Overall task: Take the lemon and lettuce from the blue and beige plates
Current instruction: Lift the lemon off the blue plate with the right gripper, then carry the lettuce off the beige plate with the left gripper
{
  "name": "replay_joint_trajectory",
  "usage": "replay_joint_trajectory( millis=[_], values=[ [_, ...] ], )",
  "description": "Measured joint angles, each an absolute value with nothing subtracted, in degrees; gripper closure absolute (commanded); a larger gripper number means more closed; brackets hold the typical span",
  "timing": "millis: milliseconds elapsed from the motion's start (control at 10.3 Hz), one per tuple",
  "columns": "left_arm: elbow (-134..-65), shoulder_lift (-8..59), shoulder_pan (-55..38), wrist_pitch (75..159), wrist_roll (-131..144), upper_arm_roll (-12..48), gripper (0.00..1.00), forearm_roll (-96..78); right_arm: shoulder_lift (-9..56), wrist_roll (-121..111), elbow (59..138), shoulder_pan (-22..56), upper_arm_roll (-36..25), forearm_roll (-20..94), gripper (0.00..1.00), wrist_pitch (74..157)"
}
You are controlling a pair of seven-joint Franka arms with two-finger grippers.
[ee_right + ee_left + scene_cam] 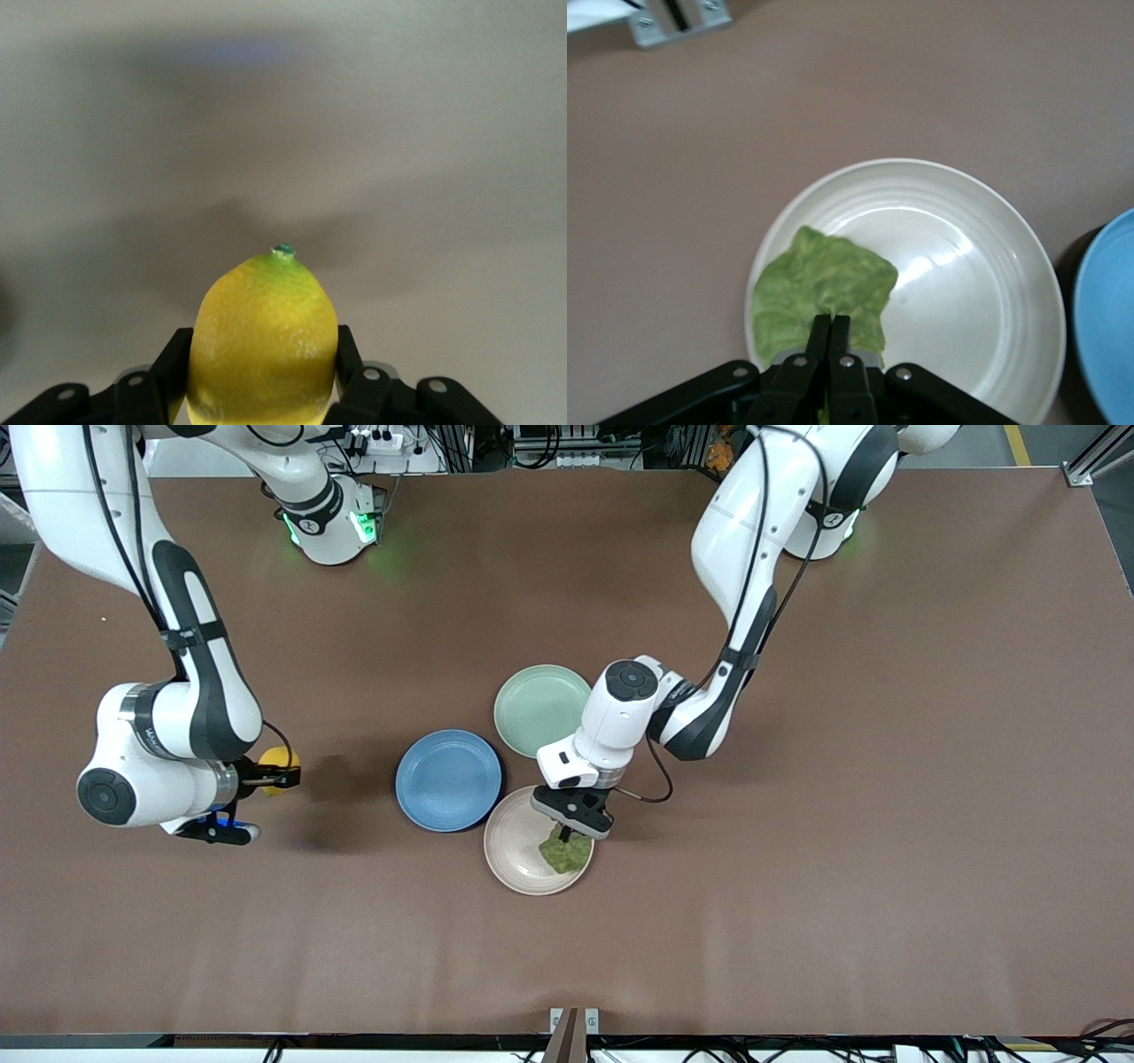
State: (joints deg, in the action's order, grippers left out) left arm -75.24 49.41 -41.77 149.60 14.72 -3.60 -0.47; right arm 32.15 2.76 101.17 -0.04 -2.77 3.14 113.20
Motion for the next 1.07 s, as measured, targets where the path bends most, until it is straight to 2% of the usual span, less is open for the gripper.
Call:
replay_joint_trajectory(
  millis=[291,388,485,583,777,874,971,1068],
  values=[
    [-75.5,38.6,-37.2,131.3,14.7,-3.8,1.00,-0.5,32.1,1.7,105.4,-0.8,-2.6,4.5,1.00,118.2],
    [-75.7,36.3,-34.0,125.1,14.7,-3.9,1.00,-1.0,32.1,1.7,105.6,-0.6,-2.5,4.7,0.93,118.5],
    [-76.0,34.8,-30.5,118.8,14.7,-3.9,1.00,-1.4,32.1,1.7,105.6,-0.6,-2.5,4.8,0.10,118.5],
    [-76.6,33.9,-27.2,113.1,14.6,-3.9,1.00,-1.5,32.1,1.7,105.7,-0.6,-2.5,4.8,0.00,118.5],
    [-80.0,33.6,-22.8,108.9,14.4,-3.9,1.00,-1.5,32.0,1.7,105.8,-0.6,-2.5,4.9,0.00,118.4],
    [-82.8,33.8,-21.0,109.4,14.4,-3.9,1.00,-1.5,31.7,1.7,105.7,-0.5,-2.5,5.0,0.00,118.0],
    [-85.2,34.3,-19.4,111.2,14.4,-3.9,0.95,-1.5,31.1,1.7,105.0,-0.4,-2.5,5.0,0.00,116.3],
    [-86.9,35.1,-17.8,113.0,14.4,-3.9,0.18,-1.5,30.0,1.7,102.7,-0.4,-2.4,5.1,0.00,112.3]
  ],
)
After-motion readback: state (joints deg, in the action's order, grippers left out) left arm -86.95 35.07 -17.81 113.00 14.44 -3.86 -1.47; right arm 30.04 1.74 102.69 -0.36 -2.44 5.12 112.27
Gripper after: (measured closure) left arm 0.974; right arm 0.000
